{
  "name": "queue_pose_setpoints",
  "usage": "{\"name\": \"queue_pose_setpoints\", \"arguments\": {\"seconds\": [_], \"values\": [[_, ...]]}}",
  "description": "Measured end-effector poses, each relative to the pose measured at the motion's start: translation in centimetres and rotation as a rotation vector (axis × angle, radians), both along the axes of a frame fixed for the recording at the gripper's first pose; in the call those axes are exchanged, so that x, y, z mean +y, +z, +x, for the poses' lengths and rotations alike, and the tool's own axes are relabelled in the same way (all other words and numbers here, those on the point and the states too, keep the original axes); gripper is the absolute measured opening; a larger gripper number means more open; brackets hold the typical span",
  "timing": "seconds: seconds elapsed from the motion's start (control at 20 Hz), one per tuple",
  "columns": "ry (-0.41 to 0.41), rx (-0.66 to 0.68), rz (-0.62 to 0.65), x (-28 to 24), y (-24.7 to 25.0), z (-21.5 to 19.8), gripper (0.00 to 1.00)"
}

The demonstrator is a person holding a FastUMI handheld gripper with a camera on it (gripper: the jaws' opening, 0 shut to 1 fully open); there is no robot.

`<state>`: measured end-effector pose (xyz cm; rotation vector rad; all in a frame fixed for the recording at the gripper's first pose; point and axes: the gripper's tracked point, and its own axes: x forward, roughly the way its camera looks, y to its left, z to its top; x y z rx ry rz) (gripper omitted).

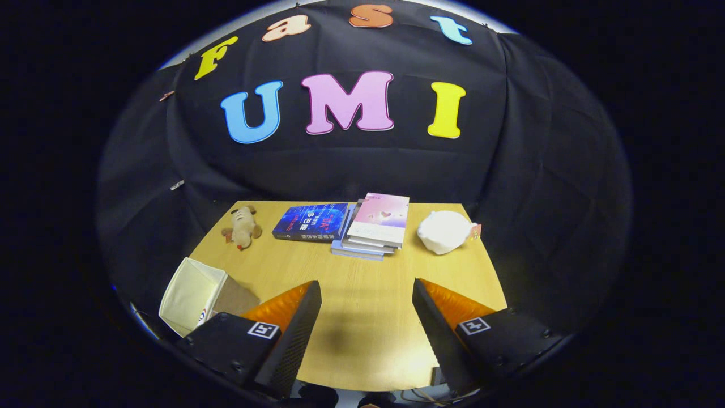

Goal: Open the storage box then place both shoes into the box .Put the left shoe in first, then the right shoe, with the right side of both shoes facing outward in a uniform manner.

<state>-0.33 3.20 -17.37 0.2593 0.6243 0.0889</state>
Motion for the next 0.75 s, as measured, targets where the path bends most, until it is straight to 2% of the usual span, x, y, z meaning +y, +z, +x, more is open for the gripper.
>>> {"name": "queue_pose_setpoints", "arguments": {"seconds": [0.3, 0.5, 0.75], "values": [[0.016, -0.162, -0.038, -3.5, 1.5, -1.1, 0.99], [-0.016, -0.253, -0.023, -5.5, 2.0, -2.3, 0.99], [-0.046, -0.253, -0.011, -7.8, 1.4, -3.1, 0.99]]}}
